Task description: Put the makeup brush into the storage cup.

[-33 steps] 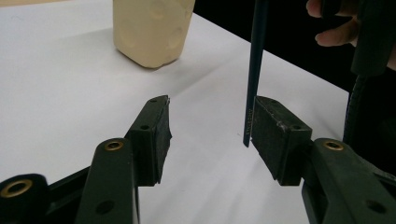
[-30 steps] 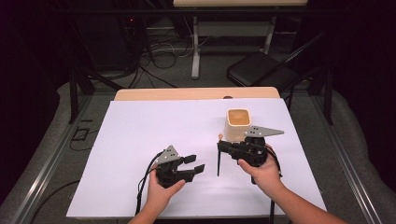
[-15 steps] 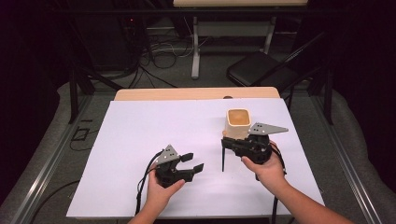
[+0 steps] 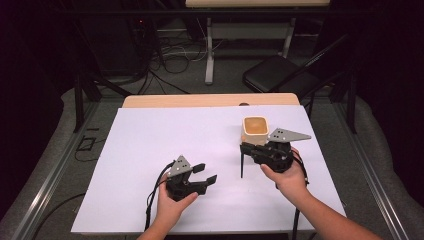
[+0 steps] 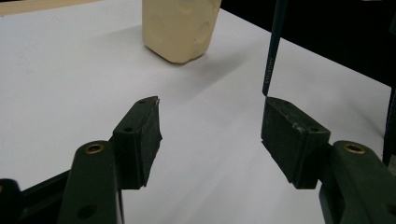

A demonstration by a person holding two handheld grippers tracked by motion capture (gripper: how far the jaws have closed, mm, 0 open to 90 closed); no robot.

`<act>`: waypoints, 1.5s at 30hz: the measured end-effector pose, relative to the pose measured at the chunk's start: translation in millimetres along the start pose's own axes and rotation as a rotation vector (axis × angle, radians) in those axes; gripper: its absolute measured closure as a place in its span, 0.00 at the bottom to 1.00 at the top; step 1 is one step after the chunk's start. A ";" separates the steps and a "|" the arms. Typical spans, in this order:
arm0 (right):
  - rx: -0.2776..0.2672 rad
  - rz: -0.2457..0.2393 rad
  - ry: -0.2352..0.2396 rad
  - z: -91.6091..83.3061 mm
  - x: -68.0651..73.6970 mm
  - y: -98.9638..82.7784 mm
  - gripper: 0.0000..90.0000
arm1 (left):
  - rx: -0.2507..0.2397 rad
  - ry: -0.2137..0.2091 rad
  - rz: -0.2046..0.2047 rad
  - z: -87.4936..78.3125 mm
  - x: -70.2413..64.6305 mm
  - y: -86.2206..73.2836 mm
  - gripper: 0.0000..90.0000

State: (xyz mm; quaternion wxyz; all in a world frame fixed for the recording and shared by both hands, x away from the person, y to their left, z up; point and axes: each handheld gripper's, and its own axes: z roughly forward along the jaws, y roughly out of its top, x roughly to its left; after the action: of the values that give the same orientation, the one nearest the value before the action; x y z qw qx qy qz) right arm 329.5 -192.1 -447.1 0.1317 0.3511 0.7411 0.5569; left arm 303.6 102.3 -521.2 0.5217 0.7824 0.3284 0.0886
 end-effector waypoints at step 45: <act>-0.057 -0.011 -0.105 -2.6 -30.7 33.7 0.93 | -0.006 0.025 -0.017 -1.8 3.6 -1.1 0.42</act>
State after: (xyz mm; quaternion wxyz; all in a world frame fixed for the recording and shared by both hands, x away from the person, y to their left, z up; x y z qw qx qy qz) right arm 362.6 -210.0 -421.2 0.1834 0.3718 0.7189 0.5580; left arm 305.1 106.1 -522.1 0.5206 0.7768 0.3414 0.0947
